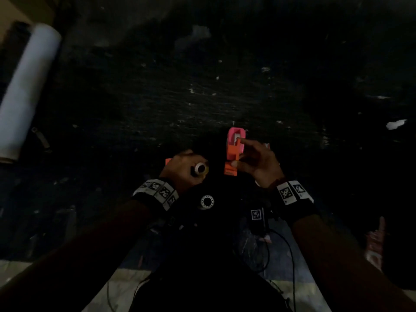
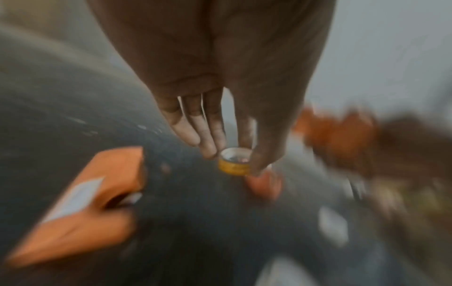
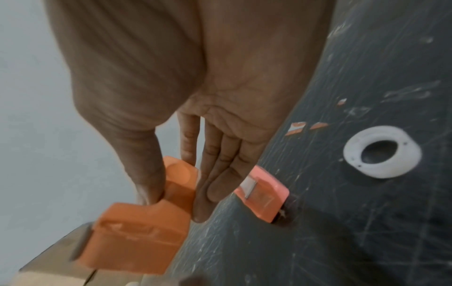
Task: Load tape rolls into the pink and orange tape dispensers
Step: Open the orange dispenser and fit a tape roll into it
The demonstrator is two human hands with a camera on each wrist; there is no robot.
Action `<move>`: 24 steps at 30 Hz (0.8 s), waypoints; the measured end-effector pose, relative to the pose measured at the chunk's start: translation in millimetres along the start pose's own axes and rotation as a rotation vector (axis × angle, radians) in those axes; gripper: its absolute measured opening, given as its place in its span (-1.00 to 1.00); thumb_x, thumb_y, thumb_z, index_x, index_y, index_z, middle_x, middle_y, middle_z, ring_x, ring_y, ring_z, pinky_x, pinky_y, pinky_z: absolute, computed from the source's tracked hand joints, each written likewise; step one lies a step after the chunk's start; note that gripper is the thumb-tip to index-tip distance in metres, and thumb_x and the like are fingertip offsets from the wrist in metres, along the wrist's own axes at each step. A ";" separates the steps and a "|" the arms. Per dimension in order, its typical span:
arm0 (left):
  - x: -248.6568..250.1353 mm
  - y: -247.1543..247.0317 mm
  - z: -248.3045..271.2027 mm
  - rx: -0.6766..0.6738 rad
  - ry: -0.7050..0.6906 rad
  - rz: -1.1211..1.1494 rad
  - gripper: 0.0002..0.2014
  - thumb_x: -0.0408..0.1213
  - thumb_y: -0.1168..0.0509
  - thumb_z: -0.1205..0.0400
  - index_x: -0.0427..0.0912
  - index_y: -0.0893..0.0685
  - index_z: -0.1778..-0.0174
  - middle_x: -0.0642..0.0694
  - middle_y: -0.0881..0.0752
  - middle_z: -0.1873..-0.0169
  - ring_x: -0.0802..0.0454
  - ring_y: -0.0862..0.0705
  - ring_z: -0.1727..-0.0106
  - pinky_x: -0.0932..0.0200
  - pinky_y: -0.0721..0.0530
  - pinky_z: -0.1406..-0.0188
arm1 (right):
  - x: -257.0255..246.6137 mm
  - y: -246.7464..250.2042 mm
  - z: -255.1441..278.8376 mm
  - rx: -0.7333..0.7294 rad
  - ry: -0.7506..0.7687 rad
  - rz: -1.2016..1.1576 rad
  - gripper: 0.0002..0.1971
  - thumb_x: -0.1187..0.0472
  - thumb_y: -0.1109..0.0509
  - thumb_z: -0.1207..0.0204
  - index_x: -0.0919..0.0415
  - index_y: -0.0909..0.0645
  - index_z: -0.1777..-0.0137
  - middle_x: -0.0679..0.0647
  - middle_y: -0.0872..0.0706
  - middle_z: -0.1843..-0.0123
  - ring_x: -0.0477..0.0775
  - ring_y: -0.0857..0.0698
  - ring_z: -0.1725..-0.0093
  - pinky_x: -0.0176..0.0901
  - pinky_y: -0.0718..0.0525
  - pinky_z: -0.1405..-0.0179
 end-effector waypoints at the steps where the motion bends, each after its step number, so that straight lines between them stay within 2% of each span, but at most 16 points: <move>1: -1.9 -10.2 1.4 -0.081 0.015 -0.044 -0.63 -0.24 -0.55 -0.42 -0.03 -0.79 -0.16 -0.12 -0.73 -0.06 -0.08 -0.74 -0.08 0.02 -0.68 -0.15 | -0.5 0.6 1.8 0.004 0.005 0.001 -0.34 0.38 -0.69 -0.29 0.02 -0.59 -0.39 -0.07 -0.81 0.07 -0.14 -0.80 0.08 -0.14 -0.74 -0.08; 4: -7.2 -35.3 3.2 -0.232 0.040 -0.193 -0.55 -0.22 -0.48 -0.49 -0.04 -0.73 -0.34 -0.14 -0.65 -0.27 -0.11 -0.65 -0.31 0.08 -0.57 -0.31 | -3.6 1.0 7.4 0.005 0.026 0.034 -0.33 0.38 -0.69 -0.30 0.13 -0.59 -0.42 -0.12 -0.78 0.04 -0.26 -0.78 0.09 -0.35 -0.69 -0.04; 8: -6.0 -44.9 4.6 -0.223 0.002 -0.418 -0.46 -0.10 -0.42 -0.49 0.06 -0.65 -0.45 -0.11 -0.58 -0.35 -0.17 -0.54 -0.42 -0.02 -0.51 -0.37 | -2.3 0.5 13.7 0.005 0.028 0.052 -0.31 0.34 -0.70 -0.29 0.13 -0.59 -0.44 -0.14 -0.78 -0.04 -0.17 -0.79 0.01 -0.20 -0.73 -0.15; 10: 4.6 -40.1 9.3 -0.147 -0.057 -0.414 -0.45 -0.07 -0.41 -0.42 0.02 -0.68 -0.39 -0.12 -0.60 -0.30 -0.21 -0.55 -0.36 -0.10 -0.55 -0.34 | -1.5 -1.1 15.7 -0.002 0.018 0.040 -0.30 0.35 -0.69 -0.30 0.12 -0.57 -0.45 -0.12 -0.77 -0.08 -0.17 -0.79 0.00 -0.17 -0.73 -0.17; 12: 11.1 -37.3 15.6 -0.077 -0.111 -0.290 -0.52 -0.09 -0.42 -0.37 -0.04 -0.73 -0.24 -0.10 -0.65 -0.20 -0.17 -0.64 -0.25 -0.07 -0.64 -0.24 | -0.4 -1.7 17.5 0.001 0.023 0.024 -0.31 0.39 -0.68 -0.30 0.17 -0.56 -0.46 -0.09 -0.77 -0.07 -0.20 -0.78 0.04 -0.23 -0.72 -0.11; 16: 14.8 -56.3 35.0 -0.136 -0.218 -0.320 -0.57 0.06 -0.46 -0.30 0.08 -0.71 -0.09 0.00 -0.66 -0.08 -0.06 -0.69 -0.07 0.05 -0.68 -0.03 | 0.1 -2.6 21.2 -0.001 0.034 0.033 -0.30 0.40 -0.68 -0.30 0.22 -0.55 -0.46 -0.07 -0.76 -0.08 -0.24 -0.77 0.05 -0.30 -0.71 -0.07; 19: 13.3 -75.2 42.9 -0.178 -0.254 -0.378 -0.75 0.01 -0.40 -0.37 0.05 -0.68 0.07 -0.04 -0.64 0.06 -0.09 -0.67 0.01 -0.02 -0.69 0.07 | -1.9 -2.3 24.8 -0.019 0.029 0.047 -0.31 0.37 -0.68 -0.32 0.18 -0.56 -0.47 0.00 -0.77 -0.10 -0.28 -0.77 0.02 -0.36 -0.70 -0.07; 21: 16.8 -77.6 42.8 -0.185 -0.239 -0.346 -0.81 -0.04 -0.32 -0.45 -0.02 -0.69 0.10 -0.10 -0.63 0.05 -0.15 -0.67 -0.02 -0.05 -0.72 0.07 | -1.3 -3.1 28.0 -0.026 0.027 0.043 -0.31 0.35 -0.68 -0.33 0.15 -0.55 -0.47 0.01 -0.80 -0.09 -0.16 -0.80 -0.02 -0.26 -0.73 -0.12; 24: 22.3 -68.4 38.8 -0.203 -0.162 -0.223 -0.84 -0.14 -0.42 -0.47 -0.12 -0.74 0.12 -0.14 -0.68 0.05 -0.16 -0.69 -0.03 -0.04 -0.69 0.00 | -0.8 -3.2 31.0 -0.025 0.029 0.021 -0.30 0.38 -0.68 -0.32 0.14 -0.56 -0.47 0.08 -0.82 -0.10 -0.01 -0.82 -0.06 -0.12 -0.74 -0.17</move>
Point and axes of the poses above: each hand's wrist, its own z-axis away from the middle knuckle, its own y-axis out of the back of the hand, x = y × z, the point moved 7 cm from there along -z, towards the middle knuckle
